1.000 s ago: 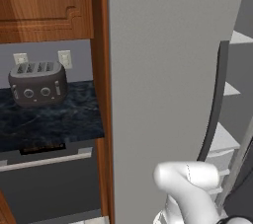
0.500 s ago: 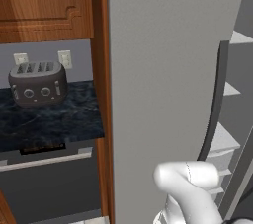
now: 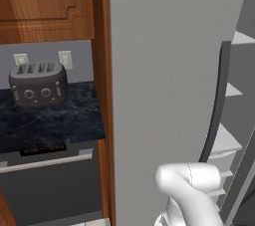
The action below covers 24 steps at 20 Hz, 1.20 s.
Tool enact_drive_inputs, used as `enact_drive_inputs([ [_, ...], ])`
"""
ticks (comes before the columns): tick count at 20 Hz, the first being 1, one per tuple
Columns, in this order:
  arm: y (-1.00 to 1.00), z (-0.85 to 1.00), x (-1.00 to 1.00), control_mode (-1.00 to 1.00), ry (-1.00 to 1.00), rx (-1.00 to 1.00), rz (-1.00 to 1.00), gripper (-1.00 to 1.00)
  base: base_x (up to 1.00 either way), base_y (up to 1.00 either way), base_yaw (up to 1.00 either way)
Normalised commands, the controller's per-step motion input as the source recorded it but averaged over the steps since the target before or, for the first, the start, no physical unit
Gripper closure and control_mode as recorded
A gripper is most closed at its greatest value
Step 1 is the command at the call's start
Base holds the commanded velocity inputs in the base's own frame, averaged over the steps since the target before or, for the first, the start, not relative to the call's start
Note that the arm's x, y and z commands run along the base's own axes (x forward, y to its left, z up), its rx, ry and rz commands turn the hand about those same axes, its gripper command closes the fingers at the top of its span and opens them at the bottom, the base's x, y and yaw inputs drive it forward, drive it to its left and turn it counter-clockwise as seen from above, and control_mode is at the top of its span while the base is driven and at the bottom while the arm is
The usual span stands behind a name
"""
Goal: Open the freezer door, pick up the ice cube tray from the freezer, and place it on the dining counter.
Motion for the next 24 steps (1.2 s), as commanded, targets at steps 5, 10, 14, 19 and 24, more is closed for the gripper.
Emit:
enact_drive_inputs([
  [5,0.47,0.42,-0.97,-1.0,-0.05,-0.01,-0.21,-1.0,0.0,0.0,0.0],
  [10,1.0,0.44,-0.38,-1.0,-0.03,-0.1,-0.28,-1.0,0.0,0.0,0.0],
  [14,1.0,0.42,-0.04,-1.0,-0.02,-0.18,-0.28,-1.0,0.0,0.0,0.0],
  [19,1.0,0.33,0.0,-1.0,0.0,-0.24,-0.19,-1.0,0.0,0.0,0.0],
  [24,1.0,0.29,0.14,-1.0,0.0,-0.19,-0.16,-1.0,0.0,0.0,0.0],
])
